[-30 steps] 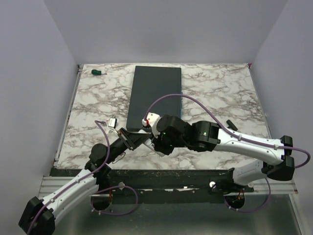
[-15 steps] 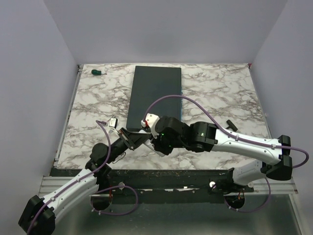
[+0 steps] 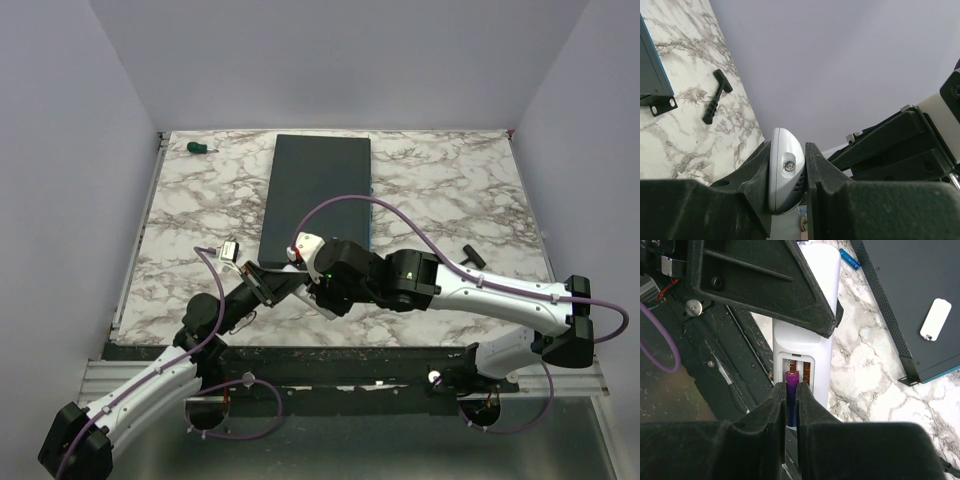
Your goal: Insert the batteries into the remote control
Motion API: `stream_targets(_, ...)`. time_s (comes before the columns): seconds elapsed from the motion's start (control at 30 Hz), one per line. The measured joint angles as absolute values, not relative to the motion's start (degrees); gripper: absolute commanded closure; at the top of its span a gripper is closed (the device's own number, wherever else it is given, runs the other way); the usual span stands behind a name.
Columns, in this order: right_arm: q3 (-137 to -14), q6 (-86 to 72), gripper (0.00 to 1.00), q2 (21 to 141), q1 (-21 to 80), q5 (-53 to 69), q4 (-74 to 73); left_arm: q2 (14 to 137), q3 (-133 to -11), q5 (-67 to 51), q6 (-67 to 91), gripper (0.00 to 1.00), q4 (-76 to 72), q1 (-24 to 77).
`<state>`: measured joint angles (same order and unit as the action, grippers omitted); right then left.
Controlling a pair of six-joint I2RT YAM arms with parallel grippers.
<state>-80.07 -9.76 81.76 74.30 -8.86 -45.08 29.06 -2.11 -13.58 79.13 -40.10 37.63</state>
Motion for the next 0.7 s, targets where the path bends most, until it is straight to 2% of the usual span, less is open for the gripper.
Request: stream_targets(0.7, -79.57, -9.34, 0.73, 82.35, 74.30, -9.08, -44.10, 29.80, -2.11, -13.26, 79.15, 1.00, -40.10, 37.63)
